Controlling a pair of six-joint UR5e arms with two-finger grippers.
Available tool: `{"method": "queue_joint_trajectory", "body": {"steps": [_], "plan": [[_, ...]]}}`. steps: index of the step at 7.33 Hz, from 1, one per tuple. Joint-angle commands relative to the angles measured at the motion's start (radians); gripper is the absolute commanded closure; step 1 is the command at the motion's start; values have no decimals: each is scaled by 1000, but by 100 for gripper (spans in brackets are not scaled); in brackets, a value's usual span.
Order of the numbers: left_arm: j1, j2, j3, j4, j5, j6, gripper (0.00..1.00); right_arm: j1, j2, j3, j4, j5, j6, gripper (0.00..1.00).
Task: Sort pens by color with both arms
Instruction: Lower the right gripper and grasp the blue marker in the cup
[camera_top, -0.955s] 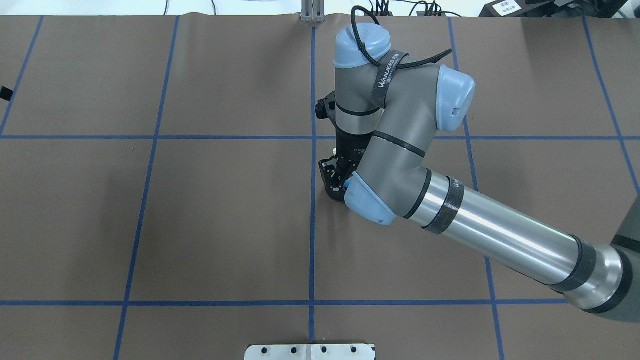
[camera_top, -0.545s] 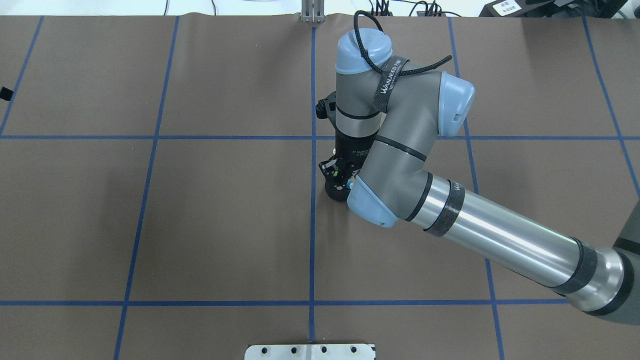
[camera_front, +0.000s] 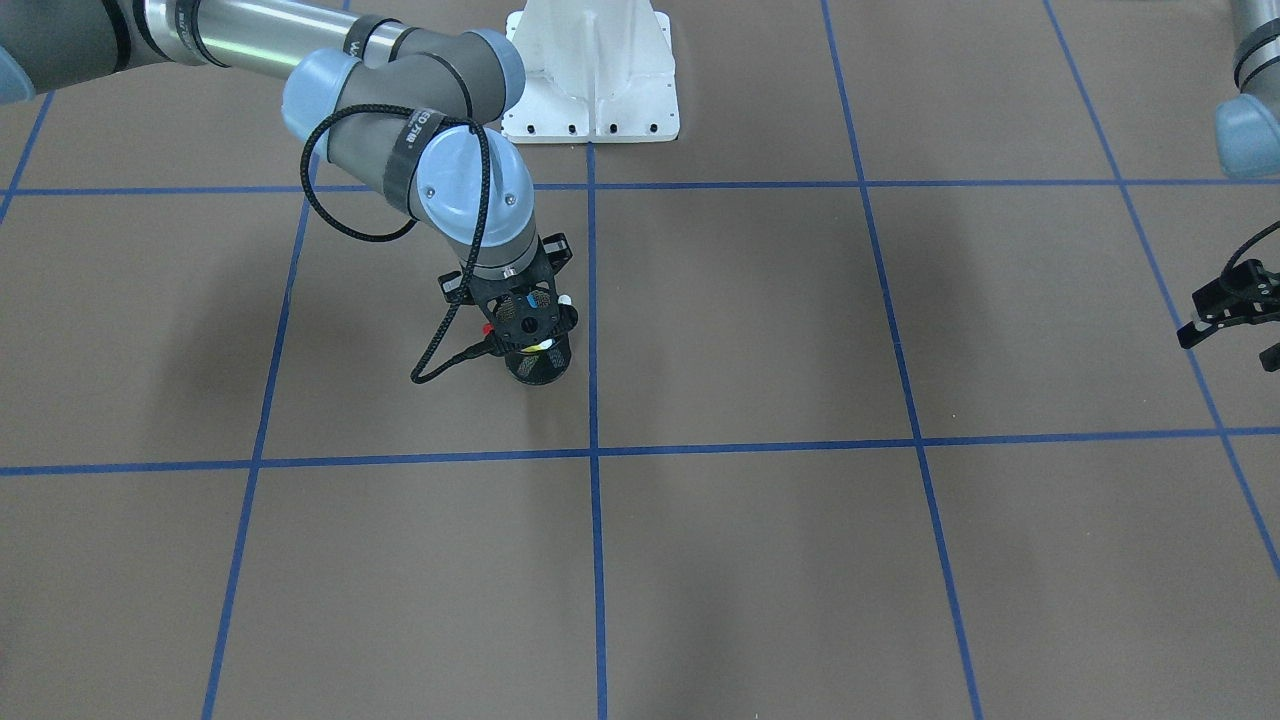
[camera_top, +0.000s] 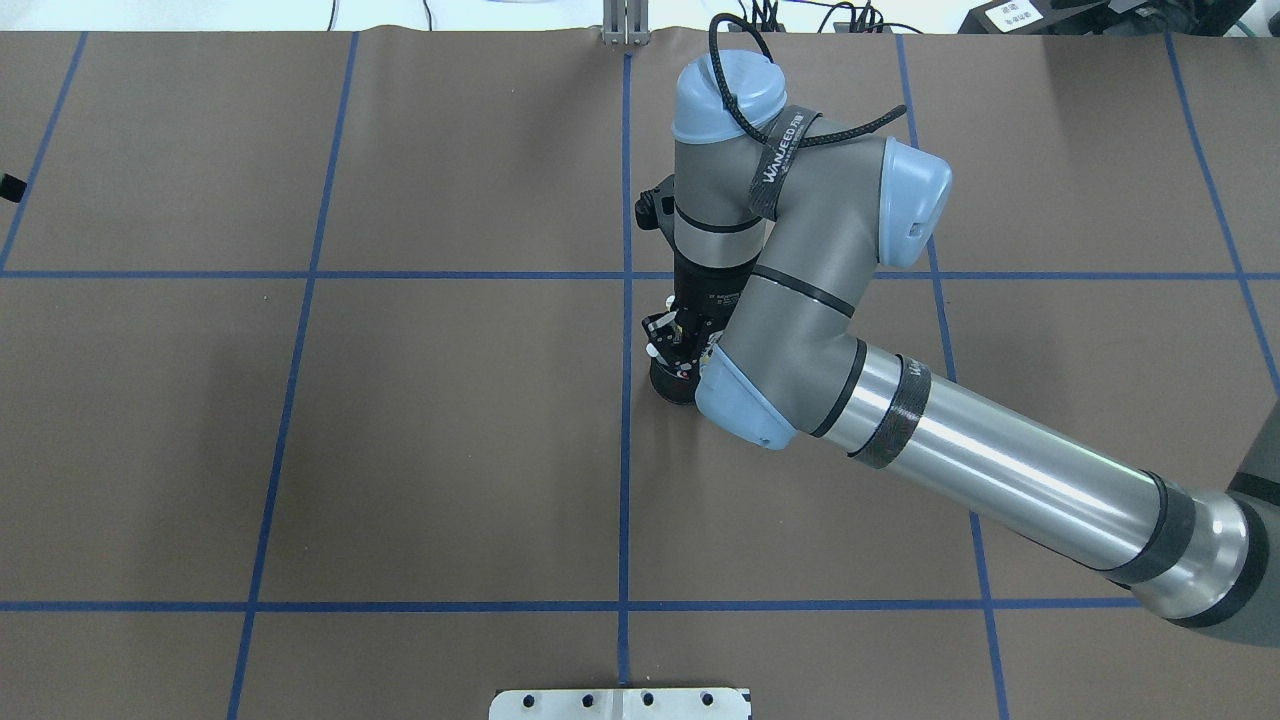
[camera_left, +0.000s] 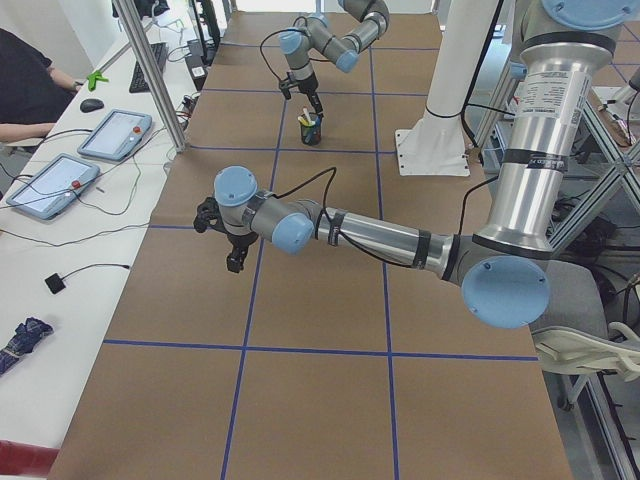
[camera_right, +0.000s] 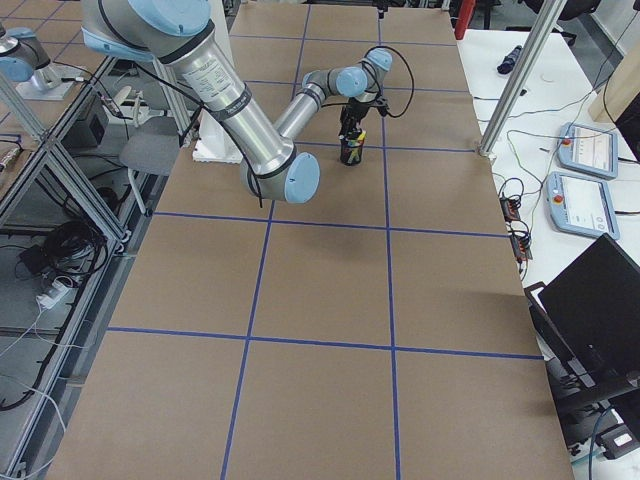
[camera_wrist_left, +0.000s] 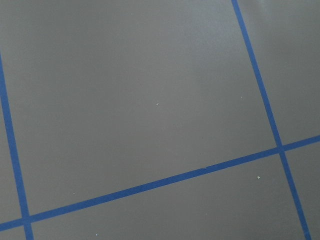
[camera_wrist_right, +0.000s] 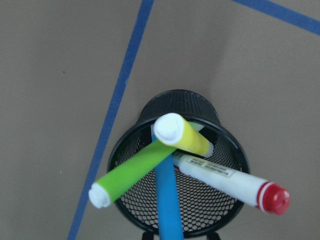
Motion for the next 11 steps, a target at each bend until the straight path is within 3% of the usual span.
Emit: {"method": "queue_joint_trajectory", "body": {"steps": [1,3,4,5,6,9,11], "plan": [[0,0,0,1,0,-1,0,-1,0,-5,7,-2,1,54],[0,0,3,1,-2,-1,0,-7,6,-5,16,-2,21,54],[0,0,3,1,0,-1,0,-13,12,-5,19,-2,45,61],[0,0,5,1,0,-2,0,-15,11,-5,28,-3,53,75],[0,2,5,1,-2,-2,0,-15,6,-5,30,-5,52,97],[0,2,5,1,-2,-2,0,-2,9,12,30,-26,52,100],[0,0,6,1,-2,-2,0,21,2,77,21,4,52,100]]}}
